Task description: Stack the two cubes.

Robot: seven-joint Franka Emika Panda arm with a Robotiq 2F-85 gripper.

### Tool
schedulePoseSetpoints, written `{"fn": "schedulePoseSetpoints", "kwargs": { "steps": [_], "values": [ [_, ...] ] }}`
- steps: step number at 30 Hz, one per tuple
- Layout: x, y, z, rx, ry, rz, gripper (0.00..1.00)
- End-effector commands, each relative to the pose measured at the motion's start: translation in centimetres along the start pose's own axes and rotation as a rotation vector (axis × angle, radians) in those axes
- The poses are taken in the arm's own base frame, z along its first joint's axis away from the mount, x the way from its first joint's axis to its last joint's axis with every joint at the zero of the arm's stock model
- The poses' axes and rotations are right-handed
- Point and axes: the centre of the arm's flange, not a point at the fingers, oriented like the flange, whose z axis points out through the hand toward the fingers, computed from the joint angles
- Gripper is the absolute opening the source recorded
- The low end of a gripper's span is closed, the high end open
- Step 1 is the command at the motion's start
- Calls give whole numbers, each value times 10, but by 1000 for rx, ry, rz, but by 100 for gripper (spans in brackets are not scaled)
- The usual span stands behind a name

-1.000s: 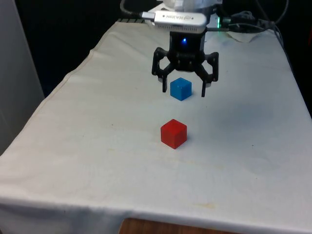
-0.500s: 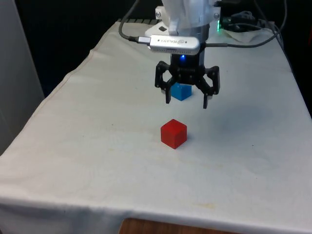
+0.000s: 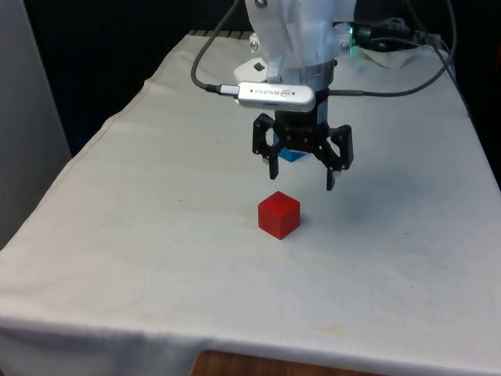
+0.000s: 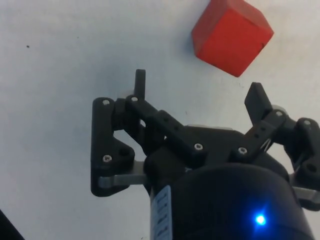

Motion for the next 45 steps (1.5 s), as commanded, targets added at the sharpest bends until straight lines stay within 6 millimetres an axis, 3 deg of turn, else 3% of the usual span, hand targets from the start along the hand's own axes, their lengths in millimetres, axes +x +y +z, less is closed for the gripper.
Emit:
{"fn": "schedulePoseSetpoints", "kwargs": {
  "steps": [1, 30, 45],
  "values": [
    [1, 0, 3, 10, 2, 14, 100],
    [0, 2, 19, -2, -7, 169, 100],
    [24, 19, 34, -23, 10, 213, 100]
  ]
}}
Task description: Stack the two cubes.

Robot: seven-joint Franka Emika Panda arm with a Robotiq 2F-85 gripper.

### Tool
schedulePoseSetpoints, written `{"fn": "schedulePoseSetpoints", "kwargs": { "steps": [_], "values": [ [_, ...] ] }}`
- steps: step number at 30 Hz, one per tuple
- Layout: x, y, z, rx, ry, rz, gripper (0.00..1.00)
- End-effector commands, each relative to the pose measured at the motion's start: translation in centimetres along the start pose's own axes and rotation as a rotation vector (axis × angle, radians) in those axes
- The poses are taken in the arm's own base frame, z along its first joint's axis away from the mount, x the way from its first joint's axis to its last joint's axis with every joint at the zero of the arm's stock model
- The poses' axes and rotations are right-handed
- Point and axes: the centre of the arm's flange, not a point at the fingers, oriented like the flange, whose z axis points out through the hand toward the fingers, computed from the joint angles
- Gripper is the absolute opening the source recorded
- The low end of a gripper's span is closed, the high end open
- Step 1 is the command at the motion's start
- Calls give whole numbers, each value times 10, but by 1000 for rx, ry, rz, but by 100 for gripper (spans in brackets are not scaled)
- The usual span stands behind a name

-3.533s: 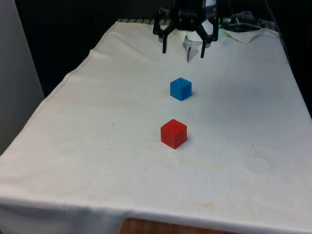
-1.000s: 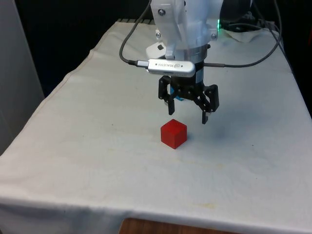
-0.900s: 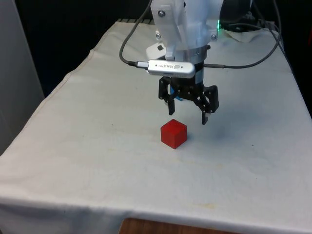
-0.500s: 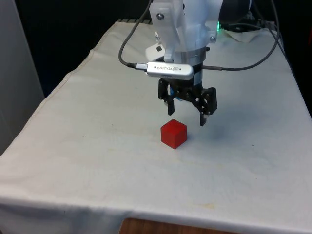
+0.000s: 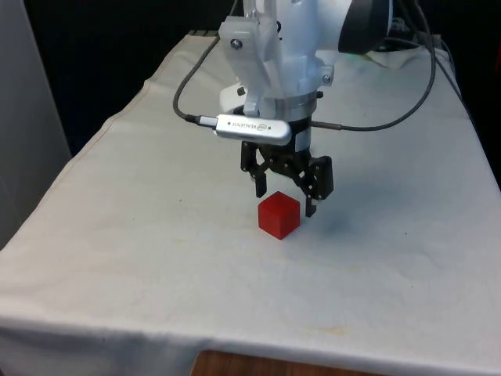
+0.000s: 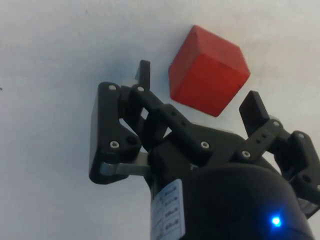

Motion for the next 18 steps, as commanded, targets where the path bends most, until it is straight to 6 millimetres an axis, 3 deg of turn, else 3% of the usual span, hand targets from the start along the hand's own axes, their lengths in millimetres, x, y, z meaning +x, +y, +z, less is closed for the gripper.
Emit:
{"fn": "schedulePoseSetpoints", "kwargs": {
  "steps": [1, 18],
  "values": [
    [0, 0, 0, 0, 0, 0, 100],
    [5, 13, 13, -34, -3, 67, 100]
  ]
}}
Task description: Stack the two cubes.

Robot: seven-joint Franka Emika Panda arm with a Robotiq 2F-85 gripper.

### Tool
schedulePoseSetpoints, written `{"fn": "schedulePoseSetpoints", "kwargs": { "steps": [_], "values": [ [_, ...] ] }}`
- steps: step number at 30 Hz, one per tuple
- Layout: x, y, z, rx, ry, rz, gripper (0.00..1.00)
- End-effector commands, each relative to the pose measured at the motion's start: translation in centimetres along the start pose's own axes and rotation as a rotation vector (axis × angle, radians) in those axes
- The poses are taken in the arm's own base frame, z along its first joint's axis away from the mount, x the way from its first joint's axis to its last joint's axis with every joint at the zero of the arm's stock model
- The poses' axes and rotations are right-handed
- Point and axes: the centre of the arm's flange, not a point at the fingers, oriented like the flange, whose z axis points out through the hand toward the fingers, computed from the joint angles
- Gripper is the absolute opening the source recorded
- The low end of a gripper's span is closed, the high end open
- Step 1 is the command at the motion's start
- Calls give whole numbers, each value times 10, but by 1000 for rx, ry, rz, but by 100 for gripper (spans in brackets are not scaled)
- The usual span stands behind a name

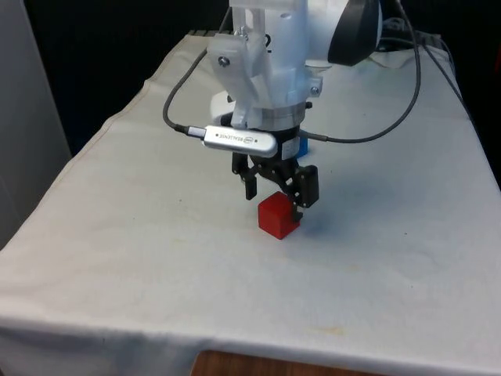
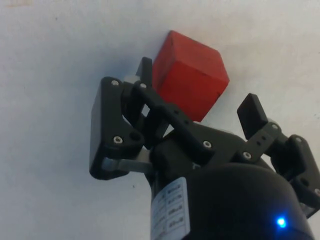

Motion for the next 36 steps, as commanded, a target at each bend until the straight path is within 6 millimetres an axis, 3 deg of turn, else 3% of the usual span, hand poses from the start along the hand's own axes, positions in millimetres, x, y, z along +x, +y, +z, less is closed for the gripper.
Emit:
{"fn": "schedulePoseSetpoints", "kwargs": {
  "steps": [1, 18, 20, 27, 36],
  "values": [
    [1, 0, 2, -7, 3, 10, 100],
    [4, 1, 13, -7, -1, 66, 98],
    [4, 1, 13, -7, -1, 68, 80],
    [4, 1, 13, -7, -1, 71, 3],
    [5, 2, 10, -9, 0, 73, 0]
  ]
}}
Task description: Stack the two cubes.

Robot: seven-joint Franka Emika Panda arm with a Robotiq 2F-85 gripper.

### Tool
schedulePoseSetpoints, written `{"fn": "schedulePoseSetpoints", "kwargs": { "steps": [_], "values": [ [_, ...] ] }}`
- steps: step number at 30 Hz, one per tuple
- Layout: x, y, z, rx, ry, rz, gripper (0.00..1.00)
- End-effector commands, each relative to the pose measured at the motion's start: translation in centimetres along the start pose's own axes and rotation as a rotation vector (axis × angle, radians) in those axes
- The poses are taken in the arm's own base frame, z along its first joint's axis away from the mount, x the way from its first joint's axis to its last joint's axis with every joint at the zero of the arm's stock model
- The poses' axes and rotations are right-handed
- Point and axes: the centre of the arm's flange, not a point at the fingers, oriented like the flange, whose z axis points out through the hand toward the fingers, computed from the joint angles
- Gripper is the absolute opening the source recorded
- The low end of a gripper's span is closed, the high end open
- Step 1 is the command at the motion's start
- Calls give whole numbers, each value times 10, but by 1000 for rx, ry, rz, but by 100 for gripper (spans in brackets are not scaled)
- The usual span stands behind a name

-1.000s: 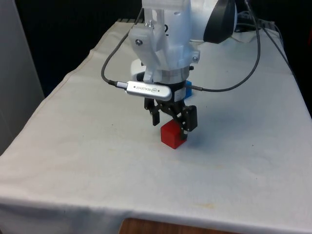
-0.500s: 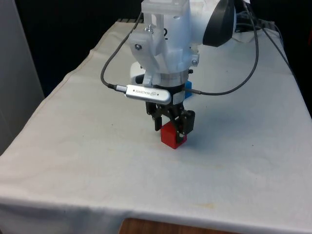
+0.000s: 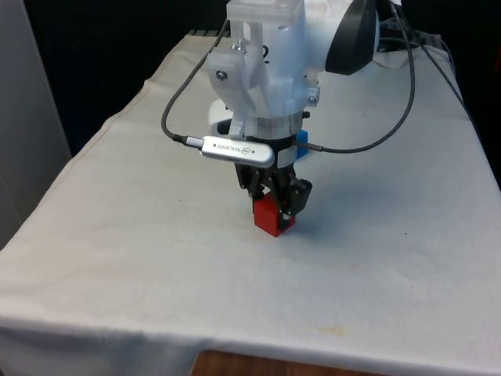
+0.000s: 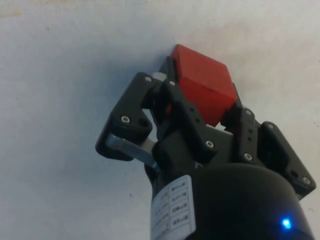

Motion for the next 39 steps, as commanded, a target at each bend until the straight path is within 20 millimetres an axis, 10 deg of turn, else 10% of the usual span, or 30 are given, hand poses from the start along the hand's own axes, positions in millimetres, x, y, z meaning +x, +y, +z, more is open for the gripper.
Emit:
{"fn": "schedulePoseSetpoints", "kwargs": {
  "steps": [1, 39],
  "values": [
    [0, 0, -5, -3, 1, 3, 0],
    [-21, 25, -130, -28, -11, -15, 0]
  ]
}}
